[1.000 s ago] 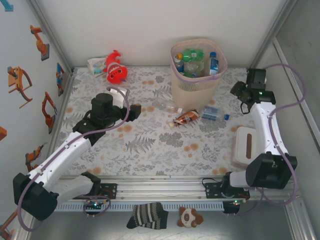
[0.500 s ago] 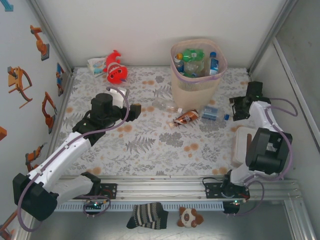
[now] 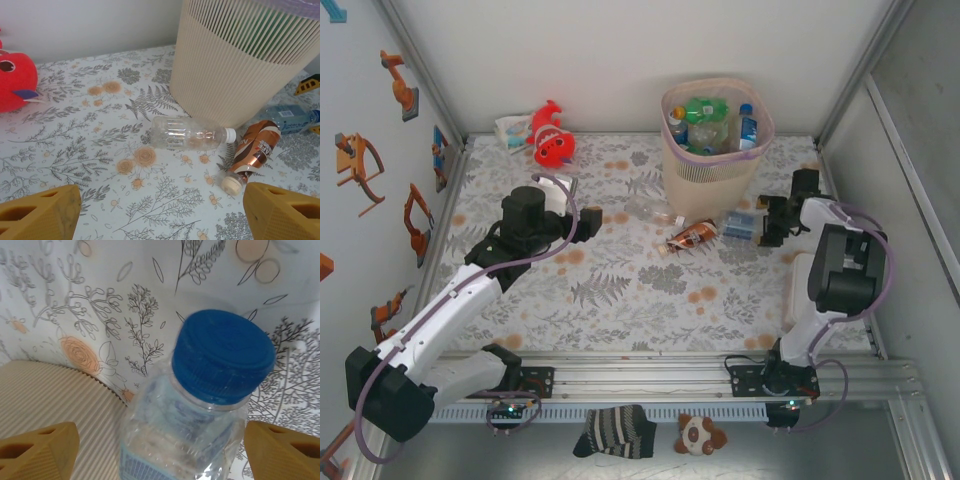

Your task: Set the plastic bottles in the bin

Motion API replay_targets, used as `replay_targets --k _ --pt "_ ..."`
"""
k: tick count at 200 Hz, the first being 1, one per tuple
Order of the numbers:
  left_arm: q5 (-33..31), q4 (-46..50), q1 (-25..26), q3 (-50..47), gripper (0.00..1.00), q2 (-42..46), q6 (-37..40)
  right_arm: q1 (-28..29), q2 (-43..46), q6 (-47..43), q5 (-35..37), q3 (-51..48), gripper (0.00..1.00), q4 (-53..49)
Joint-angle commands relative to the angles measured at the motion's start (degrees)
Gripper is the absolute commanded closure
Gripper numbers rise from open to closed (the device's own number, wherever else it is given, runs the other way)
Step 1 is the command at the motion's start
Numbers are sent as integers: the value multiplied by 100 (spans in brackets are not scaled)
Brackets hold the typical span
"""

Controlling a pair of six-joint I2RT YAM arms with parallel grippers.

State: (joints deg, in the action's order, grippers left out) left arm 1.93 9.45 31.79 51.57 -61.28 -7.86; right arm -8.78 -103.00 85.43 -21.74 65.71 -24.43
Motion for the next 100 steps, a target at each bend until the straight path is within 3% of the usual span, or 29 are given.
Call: replay_targets --k 1,26,100 --pt "-33 -31 -24 -7 16 124 -34 75 -194 376 -138 21 17 187" --pt "-50 -33 -24 -7 16 132 -24 100 -346 464 -81 14 25 191" --pt "-87 13 -29 3 16 145 7 104 -392 528 -7 -67 33 149"
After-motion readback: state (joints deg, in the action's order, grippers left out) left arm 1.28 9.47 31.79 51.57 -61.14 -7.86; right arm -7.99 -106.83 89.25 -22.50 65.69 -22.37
